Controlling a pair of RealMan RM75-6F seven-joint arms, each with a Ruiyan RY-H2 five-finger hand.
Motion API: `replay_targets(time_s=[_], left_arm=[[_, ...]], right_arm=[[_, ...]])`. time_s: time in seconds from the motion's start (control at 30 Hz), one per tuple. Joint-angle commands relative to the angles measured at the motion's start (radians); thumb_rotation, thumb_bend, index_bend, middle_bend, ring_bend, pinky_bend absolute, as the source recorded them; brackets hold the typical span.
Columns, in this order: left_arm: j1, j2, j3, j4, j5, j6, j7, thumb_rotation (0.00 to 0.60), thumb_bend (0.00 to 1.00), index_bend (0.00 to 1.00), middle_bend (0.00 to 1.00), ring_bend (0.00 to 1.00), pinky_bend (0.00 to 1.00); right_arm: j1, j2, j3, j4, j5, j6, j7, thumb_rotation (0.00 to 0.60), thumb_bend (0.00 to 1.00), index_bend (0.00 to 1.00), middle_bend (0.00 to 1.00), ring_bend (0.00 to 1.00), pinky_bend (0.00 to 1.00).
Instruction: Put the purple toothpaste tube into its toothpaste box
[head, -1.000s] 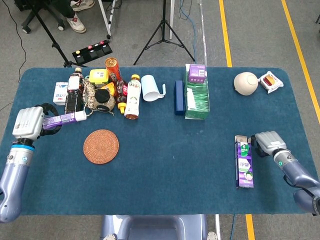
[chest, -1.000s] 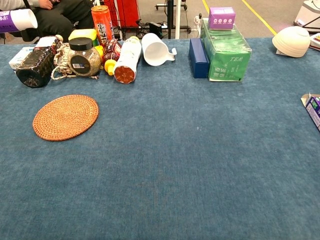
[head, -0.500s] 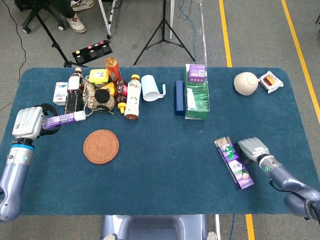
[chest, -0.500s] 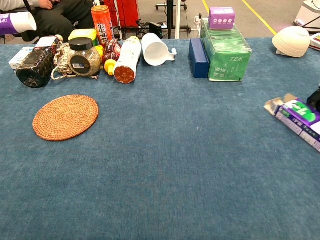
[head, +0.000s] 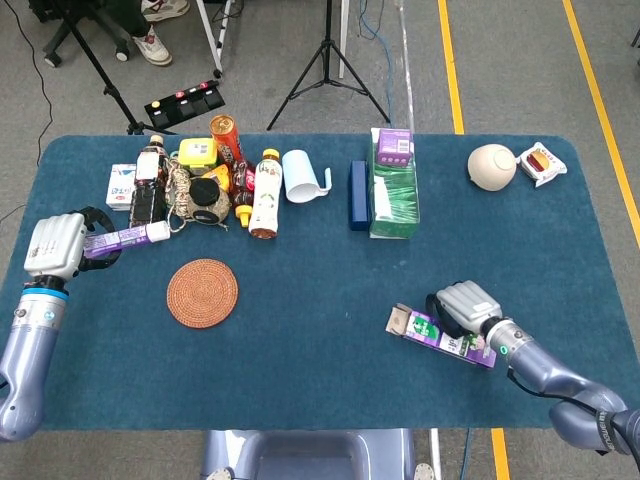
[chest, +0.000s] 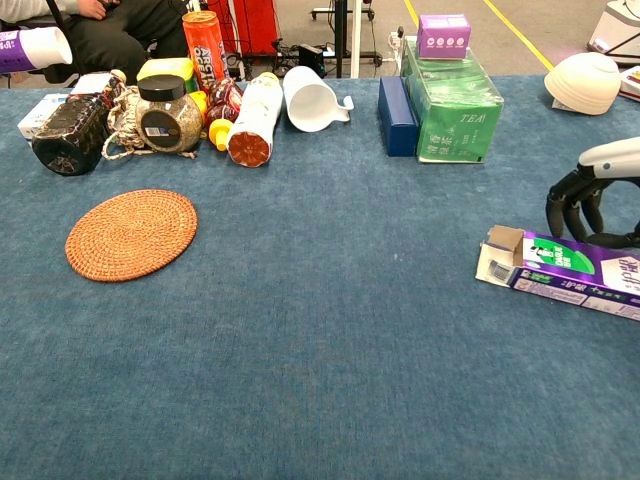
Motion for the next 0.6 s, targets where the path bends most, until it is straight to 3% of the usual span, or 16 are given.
replay_targets(time_s=[0.03, 0.13, 0.27, 0.6], left_arm=[[0.001, 0.0, -0.001, 0.004, 0.003, -0.001, -0.006, 0.6, 0.27, 0.58, 0.41, 0.39, 0.62], [0.001, 0.0, 0.0, 0.01, 0.004, -0.006, -0.011, 0.6, 0.27, 0.58, 0.41, 0.39, 0.62], [0.002, -0.003, 0.001, 0.016, 0.004, -0.014, -0.02, 0.6, 0.27, 0.58, 0.42, 0.39, 0.62], [0.004, -0.003, 0.001, 0.029, 0.008, -0.02, -0.034, 0.6, 0.27, 0.58, 0.41, 0.39, 0.62]], right_arm=[[-0.002, 0.048, 0.013, -0.073, 0.031, 0.01, 0.003, 0.6, 0.31, 0.21, 0.22, 0.23, 0.13], [0.003, 0.102, 0.022, -0.146, 0.057, 0.003, 0.002, 0.6, 0.19, 0.12, 0.09, 0.1, 0.06], [-0.001, 0.136, 0.023, -0.193, 0.074, 0.013, -0.008, 0.6, 0.15, 0.08, 0.02, 0.02, 0.02], [-0.058, 0.165, -0.017, -0.284, 0.135, 0.096, -0.094, 0.6, 0.12, 0.03, 0.0, 0.0, 0.0]])
